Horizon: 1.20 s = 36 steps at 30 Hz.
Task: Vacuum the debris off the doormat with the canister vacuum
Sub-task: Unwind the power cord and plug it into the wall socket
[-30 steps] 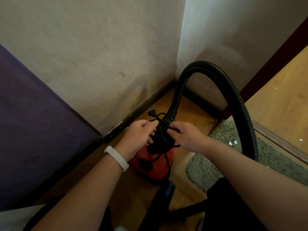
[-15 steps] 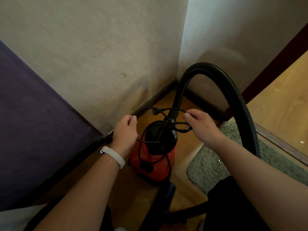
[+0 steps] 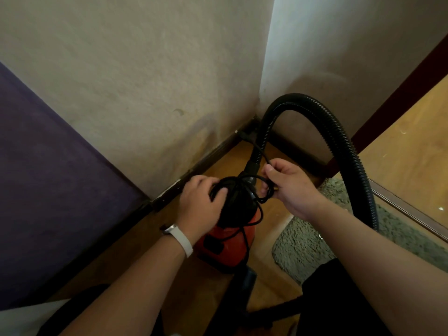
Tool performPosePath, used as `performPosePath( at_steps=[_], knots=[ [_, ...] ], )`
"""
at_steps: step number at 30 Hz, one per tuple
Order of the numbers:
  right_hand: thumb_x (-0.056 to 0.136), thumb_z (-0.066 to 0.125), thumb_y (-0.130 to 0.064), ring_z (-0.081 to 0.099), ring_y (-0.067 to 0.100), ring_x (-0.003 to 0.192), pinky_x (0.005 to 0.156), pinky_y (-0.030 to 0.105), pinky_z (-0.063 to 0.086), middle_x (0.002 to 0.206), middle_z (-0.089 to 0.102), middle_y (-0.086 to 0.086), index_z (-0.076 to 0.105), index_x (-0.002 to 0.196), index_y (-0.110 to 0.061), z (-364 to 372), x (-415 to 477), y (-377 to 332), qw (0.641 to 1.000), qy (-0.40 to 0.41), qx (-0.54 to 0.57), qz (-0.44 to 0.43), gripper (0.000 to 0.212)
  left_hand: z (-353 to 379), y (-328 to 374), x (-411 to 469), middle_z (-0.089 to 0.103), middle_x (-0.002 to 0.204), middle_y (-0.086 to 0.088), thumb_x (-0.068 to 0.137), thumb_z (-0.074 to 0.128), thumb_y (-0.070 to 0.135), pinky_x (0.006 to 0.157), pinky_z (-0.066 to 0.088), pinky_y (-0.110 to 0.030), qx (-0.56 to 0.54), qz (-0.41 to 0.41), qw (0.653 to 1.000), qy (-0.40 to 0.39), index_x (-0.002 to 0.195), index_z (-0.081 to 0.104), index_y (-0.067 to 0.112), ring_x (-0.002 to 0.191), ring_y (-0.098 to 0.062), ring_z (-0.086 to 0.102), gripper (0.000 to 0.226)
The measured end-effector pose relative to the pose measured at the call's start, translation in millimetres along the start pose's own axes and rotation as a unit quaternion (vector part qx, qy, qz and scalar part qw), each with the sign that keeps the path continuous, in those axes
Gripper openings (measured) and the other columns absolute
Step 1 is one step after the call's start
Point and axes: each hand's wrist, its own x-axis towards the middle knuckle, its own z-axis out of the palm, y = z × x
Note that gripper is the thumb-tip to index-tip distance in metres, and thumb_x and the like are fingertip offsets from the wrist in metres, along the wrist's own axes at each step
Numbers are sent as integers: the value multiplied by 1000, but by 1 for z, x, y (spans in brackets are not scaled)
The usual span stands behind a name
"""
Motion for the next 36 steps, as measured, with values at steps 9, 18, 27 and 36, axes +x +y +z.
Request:
performPosePath(
  at_steps=[9, 18, 27, 36],
  knots=[
    [105, 46, -12, 62, 22, 79, 82, 35, 57, 82, 61, 11, 62, 94, -3, 12, -4, -3, 998, -31, 39, 31, 21, 13, 24, -2, 52, 90, 6, 95, 64, 34, 69, 37, -10, -149, 55, 987, -37, 86, 53, 28, 82, 2, 51, 15],
    [100, 56, -34, 67, 19, 105, 90, 32, 52, 111, 71, 9, 70, 112, -17, 8, -5, 4, 978, -124, -161, 54, 25, 14, 19, 1, 50, 100, 6, 91, 71, 30, 82, 38, -17, -155, 17, 986, 55, 75, 59, 6, 91, -5, 49, 31],
    [101, 54, -20, 53, 4, 89, 70, 10, 35, 94, 55, -15, 70, 115, -25, 1, 2, 10, 890, 21, -439, -125, 22, 18, 9, 7, 51, 75, 3, 96, 61, 35, 67, 42, -31, -231, -112, 966, 44, 64, 46, 17, 69, -14, 51, 40],
    [95, 53, -5, 31, 12, 44, 48, 27, 29, 55, 40, -1, 71, 79, -17, -26, 1, -19, 986, 113, 78, -90, 27, 13, -19, 13, 49, 72, -8, 100, 53, 38, 58, 35, -32, -210, -275, 938, 1, 76, 52, 11, 66, -22, 50, 36]
  ],
)
